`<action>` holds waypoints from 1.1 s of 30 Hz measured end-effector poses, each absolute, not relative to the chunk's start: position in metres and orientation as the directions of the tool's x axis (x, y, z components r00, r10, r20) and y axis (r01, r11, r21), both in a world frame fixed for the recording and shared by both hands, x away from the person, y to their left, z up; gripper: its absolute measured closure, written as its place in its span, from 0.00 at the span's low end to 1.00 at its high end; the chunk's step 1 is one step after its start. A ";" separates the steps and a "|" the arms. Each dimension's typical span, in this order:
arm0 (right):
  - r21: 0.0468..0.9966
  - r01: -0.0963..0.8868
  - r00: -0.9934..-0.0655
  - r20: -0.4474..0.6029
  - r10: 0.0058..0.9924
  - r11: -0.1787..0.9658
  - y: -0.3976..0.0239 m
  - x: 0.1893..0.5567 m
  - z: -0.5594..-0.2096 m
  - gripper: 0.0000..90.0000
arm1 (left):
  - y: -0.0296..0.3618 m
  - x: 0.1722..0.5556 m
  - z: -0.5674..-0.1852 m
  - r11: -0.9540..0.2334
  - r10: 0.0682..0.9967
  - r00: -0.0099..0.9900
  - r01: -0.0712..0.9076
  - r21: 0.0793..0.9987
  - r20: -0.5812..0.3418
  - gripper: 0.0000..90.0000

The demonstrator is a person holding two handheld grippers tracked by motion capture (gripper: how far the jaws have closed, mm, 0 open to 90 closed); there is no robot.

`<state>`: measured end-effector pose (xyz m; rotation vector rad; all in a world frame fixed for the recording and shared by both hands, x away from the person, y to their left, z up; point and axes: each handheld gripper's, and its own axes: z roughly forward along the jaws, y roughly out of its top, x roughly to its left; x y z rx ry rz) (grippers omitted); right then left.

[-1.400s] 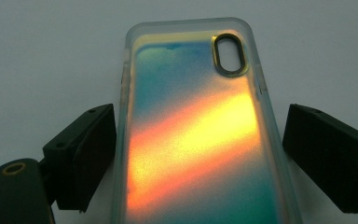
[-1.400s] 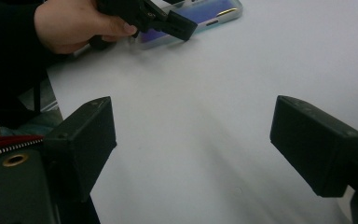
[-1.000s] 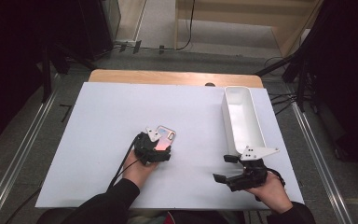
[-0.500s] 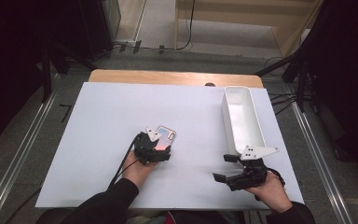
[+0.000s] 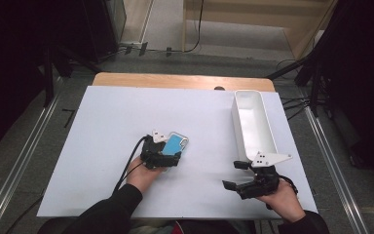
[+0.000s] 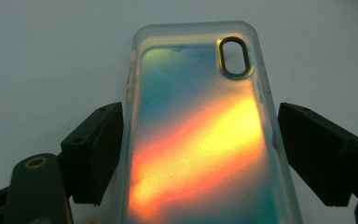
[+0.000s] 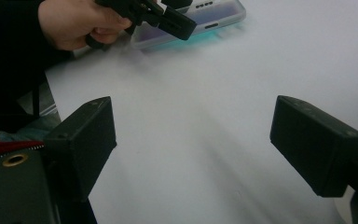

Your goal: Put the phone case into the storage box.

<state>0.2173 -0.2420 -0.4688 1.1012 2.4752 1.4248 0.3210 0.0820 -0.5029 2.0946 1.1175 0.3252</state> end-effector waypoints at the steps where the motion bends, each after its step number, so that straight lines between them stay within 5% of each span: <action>1: 0.781 0.542 -0.739 0.268 0.618 0.309 -0.242 0.217 -0.469 0.14 | 0.082 0.321 -0.501 -0.354 0.794 0.595 0.619 0.701 -0.126 0.18; 33: 0.769 0.596 -0.676 0.323 0.663 0.233 -0.224 0.230 -0.453 0.15 | 0.089 0.324 -0.467 -0.202 0.734 0.605 0.629 0.751 -0.309 0.18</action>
